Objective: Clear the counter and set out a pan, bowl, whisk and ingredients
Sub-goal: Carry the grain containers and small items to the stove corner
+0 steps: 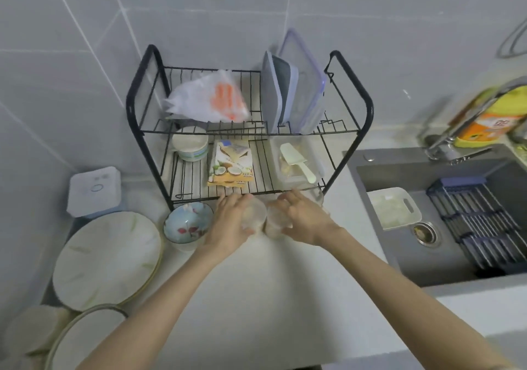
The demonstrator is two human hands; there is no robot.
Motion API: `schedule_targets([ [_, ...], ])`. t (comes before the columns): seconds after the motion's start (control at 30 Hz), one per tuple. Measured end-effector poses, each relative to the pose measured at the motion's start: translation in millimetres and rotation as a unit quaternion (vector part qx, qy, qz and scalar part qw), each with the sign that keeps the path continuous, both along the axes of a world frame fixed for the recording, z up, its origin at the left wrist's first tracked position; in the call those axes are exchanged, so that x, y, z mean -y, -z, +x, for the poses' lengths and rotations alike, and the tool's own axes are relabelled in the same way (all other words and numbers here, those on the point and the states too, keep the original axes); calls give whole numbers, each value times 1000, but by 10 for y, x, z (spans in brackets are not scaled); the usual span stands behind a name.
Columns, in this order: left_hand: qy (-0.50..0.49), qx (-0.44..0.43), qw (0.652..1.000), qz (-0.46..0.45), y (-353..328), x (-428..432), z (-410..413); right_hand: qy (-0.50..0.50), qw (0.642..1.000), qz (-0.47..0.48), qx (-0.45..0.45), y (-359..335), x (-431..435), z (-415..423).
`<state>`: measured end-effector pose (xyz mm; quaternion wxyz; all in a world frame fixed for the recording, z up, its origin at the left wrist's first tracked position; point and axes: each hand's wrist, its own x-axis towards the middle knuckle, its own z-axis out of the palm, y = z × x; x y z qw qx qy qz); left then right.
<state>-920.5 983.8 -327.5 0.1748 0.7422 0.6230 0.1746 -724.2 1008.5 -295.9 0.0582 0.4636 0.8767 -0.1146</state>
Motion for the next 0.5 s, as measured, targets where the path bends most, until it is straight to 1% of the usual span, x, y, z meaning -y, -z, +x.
schedule_targets([
  [0.1,5,35,999,15,-78,104,23,53,997,-4,-57,-108,188,102],
  [0.27,32,159,987,-9,-382,255,218,139,976,-4,-168,-314,535,362],
  [0.4,78,198,977,-19,-503,355,469,228,933,7,-277,-436,865,630],
  [0.5,116,224,967,-41,-552,428,766,284,902,23,-324,-448,1128,910],
])
